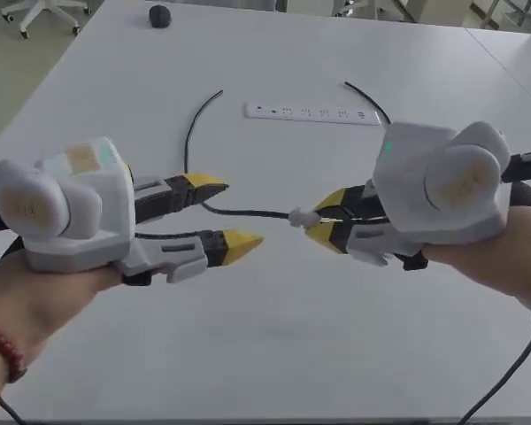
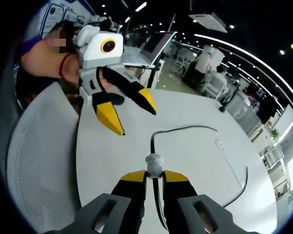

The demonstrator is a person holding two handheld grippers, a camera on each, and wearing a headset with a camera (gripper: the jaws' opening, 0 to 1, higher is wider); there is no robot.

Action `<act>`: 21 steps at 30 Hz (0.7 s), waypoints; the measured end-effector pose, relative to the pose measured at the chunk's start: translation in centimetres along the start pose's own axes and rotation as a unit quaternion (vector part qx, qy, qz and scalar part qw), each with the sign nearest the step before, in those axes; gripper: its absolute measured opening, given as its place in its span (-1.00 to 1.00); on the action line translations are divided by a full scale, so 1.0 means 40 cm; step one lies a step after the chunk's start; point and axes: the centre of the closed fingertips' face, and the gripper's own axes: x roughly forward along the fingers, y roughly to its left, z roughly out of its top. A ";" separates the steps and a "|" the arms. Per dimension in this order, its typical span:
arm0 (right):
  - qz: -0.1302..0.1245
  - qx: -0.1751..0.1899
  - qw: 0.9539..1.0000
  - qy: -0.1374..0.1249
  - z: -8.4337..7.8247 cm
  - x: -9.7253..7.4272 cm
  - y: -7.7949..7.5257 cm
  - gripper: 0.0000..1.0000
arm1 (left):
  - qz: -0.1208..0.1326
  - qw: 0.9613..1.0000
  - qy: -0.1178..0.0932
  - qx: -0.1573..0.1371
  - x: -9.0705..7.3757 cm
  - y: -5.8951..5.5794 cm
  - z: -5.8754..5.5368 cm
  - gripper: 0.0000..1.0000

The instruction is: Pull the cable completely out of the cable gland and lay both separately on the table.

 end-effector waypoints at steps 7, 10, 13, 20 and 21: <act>0.004 0.000 1.000 -0.002 0.004 0.003 -0.001 -0.85 | -0.033 0.998 0.027 0.042 0.036 -0.003 0.000 -0.41; 0.004 -0.001 1.000 -0.004 0.006 0.003 -0.001 -0.85 | -0.046 0.997 0.034 0.057 0.049 -0.003 0.004 -0.36; 0.005 -0.002 1.000 -0.005 0.008 0.001 -0.001 -0.85 | -0.058 0.995 0.041 0.068 0.061 -0.006 0.004 -0.36; 0.007 0.000 1.000 -0.007 0.009 -0.007 -0.001 -0.85 | -0.119 0.985 0.052 0.112 0.093 -0.048 -0.003 -0.35; 0.007 0.000 1.000 -0.008 0.011 -0.009 -0.001 -0.85 | -0.131 0.983 0.052 0.120 0.095 -0.056 -0.004 -0.36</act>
